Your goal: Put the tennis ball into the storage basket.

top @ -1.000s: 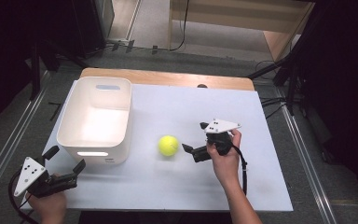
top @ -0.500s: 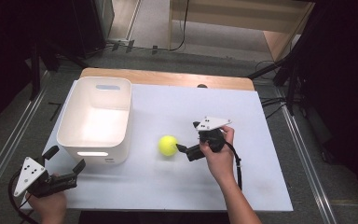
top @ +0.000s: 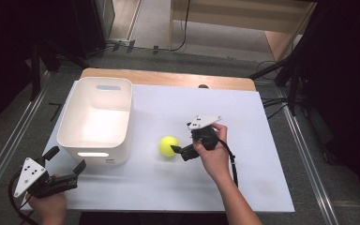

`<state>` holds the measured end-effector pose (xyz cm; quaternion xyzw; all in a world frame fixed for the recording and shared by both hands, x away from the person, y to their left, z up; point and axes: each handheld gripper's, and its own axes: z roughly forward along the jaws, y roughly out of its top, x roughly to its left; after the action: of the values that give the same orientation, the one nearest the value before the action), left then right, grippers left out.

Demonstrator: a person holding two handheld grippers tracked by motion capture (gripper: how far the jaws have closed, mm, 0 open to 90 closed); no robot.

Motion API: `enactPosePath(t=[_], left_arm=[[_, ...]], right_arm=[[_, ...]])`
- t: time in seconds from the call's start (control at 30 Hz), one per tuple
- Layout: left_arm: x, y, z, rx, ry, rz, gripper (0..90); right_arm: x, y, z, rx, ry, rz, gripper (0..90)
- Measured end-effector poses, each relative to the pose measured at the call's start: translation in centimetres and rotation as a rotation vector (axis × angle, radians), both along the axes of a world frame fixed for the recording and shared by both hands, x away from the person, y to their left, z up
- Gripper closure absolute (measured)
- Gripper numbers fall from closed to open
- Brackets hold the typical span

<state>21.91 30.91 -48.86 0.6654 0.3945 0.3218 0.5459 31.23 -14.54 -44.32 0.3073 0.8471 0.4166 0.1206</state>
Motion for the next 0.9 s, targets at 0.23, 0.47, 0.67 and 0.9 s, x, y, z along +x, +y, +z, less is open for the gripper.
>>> enactPosePath(t=[0.23, 0.47, 0.67, 0.9], left_arm=[[0.0, 0.0, 0.0, -0.002, -0.001, -0.001, 0.0], [0.0, 0.0, 0.0, -0.005, 0.000, 0.000, 0.0], [0.0, 0.0, 0.0, -0.004, 0.002, -0.001, 0.0], [0.0, 0.0, 0.0, -0.007, 0.003, -0.001, 0.0]], right_arm=[[0.4, 0.8, -0.1, -0.023, 0.025, 0.028, 0.0], [0.8, 1.7, -0.4, -0.052, 0.057, 0.062, 0.0], [1.2, 2.4, -0.9, -0.087, 0.094, 0.087, 0.0], [1.6, 3.1, -1.2, -0.127, 0.135, 0.101, 0.0]])
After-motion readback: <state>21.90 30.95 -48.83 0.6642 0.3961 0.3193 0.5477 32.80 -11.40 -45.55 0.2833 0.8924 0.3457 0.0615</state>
